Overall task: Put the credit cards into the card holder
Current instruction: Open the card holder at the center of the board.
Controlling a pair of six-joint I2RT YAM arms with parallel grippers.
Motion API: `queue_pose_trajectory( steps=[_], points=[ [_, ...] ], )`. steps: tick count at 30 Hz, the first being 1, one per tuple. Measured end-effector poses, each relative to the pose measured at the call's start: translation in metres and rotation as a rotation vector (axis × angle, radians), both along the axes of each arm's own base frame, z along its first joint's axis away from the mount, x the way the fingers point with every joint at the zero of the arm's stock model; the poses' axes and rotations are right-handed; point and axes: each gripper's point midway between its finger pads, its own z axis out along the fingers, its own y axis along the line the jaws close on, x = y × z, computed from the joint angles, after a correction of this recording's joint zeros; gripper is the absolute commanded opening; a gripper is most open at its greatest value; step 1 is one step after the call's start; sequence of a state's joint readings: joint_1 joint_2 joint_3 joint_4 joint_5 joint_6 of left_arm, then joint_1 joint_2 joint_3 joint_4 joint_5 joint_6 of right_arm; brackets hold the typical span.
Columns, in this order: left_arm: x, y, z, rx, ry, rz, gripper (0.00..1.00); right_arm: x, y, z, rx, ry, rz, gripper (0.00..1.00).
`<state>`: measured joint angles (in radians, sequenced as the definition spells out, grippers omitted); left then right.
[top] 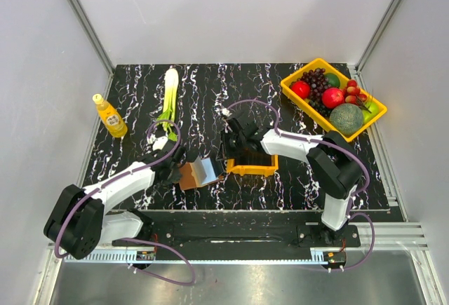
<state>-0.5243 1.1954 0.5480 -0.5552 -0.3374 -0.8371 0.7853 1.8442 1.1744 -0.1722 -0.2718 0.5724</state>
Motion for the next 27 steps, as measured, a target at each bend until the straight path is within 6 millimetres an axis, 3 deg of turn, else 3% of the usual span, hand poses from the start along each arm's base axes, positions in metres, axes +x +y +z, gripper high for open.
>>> queue_pose_trajectory(
  steps=[27],
  points=[
    [0.0012,-0.0016,0.0005,-0.007,-0.005,-0.003,0.00,0.0028,-0.0067,-0.0060,-0.023,0.000,-0.017,0.00]
  ],
)
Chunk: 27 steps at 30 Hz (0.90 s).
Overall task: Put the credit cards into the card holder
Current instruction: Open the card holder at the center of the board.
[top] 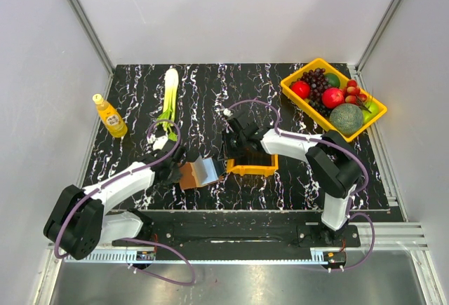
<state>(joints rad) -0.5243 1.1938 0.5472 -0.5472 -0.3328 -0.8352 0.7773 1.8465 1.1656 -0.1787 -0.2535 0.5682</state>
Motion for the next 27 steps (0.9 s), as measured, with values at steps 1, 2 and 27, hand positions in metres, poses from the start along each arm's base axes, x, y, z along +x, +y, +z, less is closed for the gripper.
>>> queue_pose_trajectory(
  steps=[1,2,27],
  points=[
    [0.000,-0.001,0.000,-0.004,-0.003,-0.001,0.00,0.000,0.000,-0.002,-0.004,0.002,0.002,0.00],
    [0.001,-0.001,0.001,-0.007,-0.006,-0.001,0.00,-0.001,-0.001,-0.003,-0.007,0.005,0.003,0.00],
    [0.001,-0.002,-0.002,-0.013,-0.009,-0.004,0.00,-0.014,0.014,0.011,0.053,0.035,0.044,0.00]
  ],
)
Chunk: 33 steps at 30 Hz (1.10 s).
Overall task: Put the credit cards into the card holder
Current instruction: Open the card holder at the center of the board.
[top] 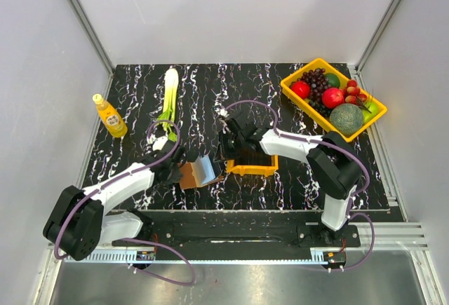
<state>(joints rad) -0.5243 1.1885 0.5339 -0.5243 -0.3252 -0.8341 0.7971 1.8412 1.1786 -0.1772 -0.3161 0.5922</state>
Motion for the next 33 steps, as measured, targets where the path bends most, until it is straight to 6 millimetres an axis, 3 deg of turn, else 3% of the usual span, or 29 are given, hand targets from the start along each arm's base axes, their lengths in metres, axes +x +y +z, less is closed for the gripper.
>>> queue_pose_trajectory(
  steps=[10,16,19,25,27,30,33],
  points=[
    [0.000,-0.003,0.000,-0.014,-0.004,-0.004,0.00,-0.004,0.012,0.023,0.061,-0.015,0.025,0.00],
    [0.004,-0.008,0.002,-0.041,-0.021,-0.011,0.00,-0.011,0.043,0.045,0.123,-0.042,0.075,0.00],
    [0.004,-0.009,0.002,-0.052,-0.028,-0.013,0.00,-0.009,0.051,0.033,0.121,-0.030,0.077,0.00],
    [0.005,-0.010,0.005,-0.060,-0.039,-0.014,0.00,-0.010,0.049,-0.001,0.063,0.023,0.065,0.00],
    [0.005,-0.011,0.004,-0.061,-0.037,-0.015,0.07,-0.010,0.049,-0.005,0.057,0.027,0.064,0.00],
    [0.005,-0.011,0.006,-0.065,-0.043,-0.015,0.09,-0.006,0.047,-0.007,0.043,0.015,0.047,0.00],
    [0.007,-0.013,0.012,-0.084,-0.071,-0.018,0.06,-0.002,0.043,-0.011,0.016,0.001,0.021,0.00]
  ],
)
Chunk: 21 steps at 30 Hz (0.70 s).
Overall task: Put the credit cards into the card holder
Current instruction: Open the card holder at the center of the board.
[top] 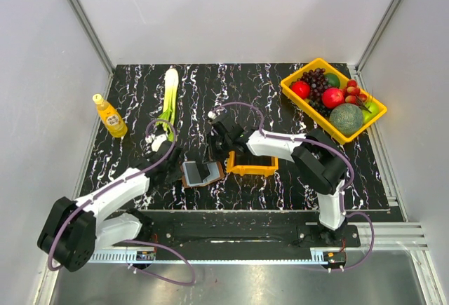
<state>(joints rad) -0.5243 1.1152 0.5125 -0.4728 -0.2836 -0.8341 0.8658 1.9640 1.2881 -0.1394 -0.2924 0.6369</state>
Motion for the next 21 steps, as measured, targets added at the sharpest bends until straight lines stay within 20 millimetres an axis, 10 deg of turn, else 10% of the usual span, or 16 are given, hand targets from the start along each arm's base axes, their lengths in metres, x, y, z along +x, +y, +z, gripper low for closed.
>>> queue_pose_trajectory(
  steps=[21],
  points=[
    [0.012,-0.032,0.028,-0.185,-0.154,-0.106,0.00,0.018,-0.032,0.051,0.007,-0.116,-0.091,0.00]
  ],
)
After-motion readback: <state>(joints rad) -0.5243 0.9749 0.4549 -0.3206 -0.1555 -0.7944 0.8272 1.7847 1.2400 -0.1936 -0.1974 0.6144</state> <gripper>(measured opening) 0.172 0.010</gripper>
